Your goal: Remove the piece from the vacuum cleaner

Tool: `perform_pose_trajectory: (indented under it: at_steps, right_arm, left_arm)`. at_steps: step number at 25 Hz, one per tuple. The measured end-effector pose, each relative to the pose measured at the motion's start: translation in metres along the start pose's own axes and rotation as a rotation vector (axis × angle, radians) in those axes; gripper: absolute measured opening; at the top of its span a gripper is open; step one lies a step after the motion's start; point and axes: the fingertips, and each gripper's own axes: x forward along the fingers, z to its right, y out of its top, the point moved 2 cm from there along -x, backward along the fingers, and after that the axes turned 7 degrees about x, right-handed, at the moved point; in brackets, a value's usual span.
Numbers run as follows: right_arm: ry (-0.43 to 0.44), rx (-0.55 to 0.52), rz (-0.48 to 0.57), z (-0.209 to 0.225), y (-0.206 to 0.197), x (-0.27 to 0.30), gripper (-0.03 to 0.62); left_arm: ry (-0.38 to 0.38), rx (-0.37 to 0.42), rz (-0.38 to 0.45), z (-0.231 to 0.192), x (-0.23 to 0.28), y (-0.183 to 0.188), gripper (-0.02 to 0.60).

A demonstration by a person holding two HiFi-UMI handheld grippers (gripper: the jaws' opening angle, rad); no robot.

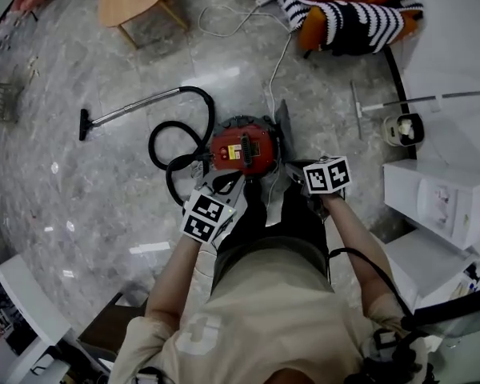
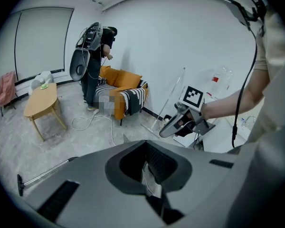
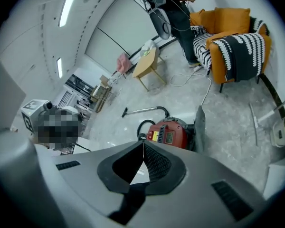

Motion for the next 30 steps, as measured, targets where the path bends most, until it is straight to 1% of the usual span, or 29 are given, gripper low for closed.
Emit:
perform_pose_trajectory:
  at_steps: [2, 6, 10, 12, 16, 21, 25, 26, 27, 30]
  right_arm:
    - [-0.02, -0.004, -0.015, 0.021, 0.008, 0.014, 0.003]
    - [-0.03, -0.023, -0.074, 0.056, 0.016, 0.046, 0.003]
    - [-0.054, -0.033, -0.112, 0.093, 0.022, 0.078, 0.003]
    - [-0.063, -0.032, -0.11, 0.111, 0.025, 0.092, 0.003]
    - [-0.092, -0.038, -0.079, 0.149, 0.029, 0.116, 0.003]
    - [-0.169, -0.017, -0.086, 0.199, 0.01, 0.139, 0.003]
    - [-0.19, -0.035, -0.072, 0.221, 0.003, 0.154, 0.006]
    - [-0.191, -0.038, -0.062, 0.224, 0.004, 0.157, 0.016]
    - [-0.188, -0.031, -0.047, 0.226, 0.005, 0.16, 0.1]
    - [-0.16, 0.046, 0.002, 0.235, 0.014, 0.171, 0.274]
  left_arm:
    - [0.002, -0.008, -0.026, -0.005, 0.013, -0.005, 0.003]
    - [0.023, -0.061, -0.067, -0.014, 0.04, -0.02, 0.003]
    - [0.023, -0.098, -0.107, -0.015, 0.074, -0.044, 0.003]
    - [0.012, -0.111, -0.123, -0.012, 0.093, -0.057, 0.003]
    - [-0.014, -0.149, -0.124, -0.004, 0.131, -0.078, 0.003]
    - [-0.039, -0.223, -0.118, 0.011, 0.17, -0.11, 0.003]
    - [-0.069, -0.273, -0.138, 0.028, 0.19, -0.137, 0.003]
    - [-0.077, -0.279, -0.146, 0.033, 0.193, -0.143, 0.003]
    - [-0.082, -0.284, -0.153, 0.037, 0.194, -0.148, 0.003]
    - [-0.083, -0.301, -0.168, 0.041, 0.193, -0.161, 0.003]
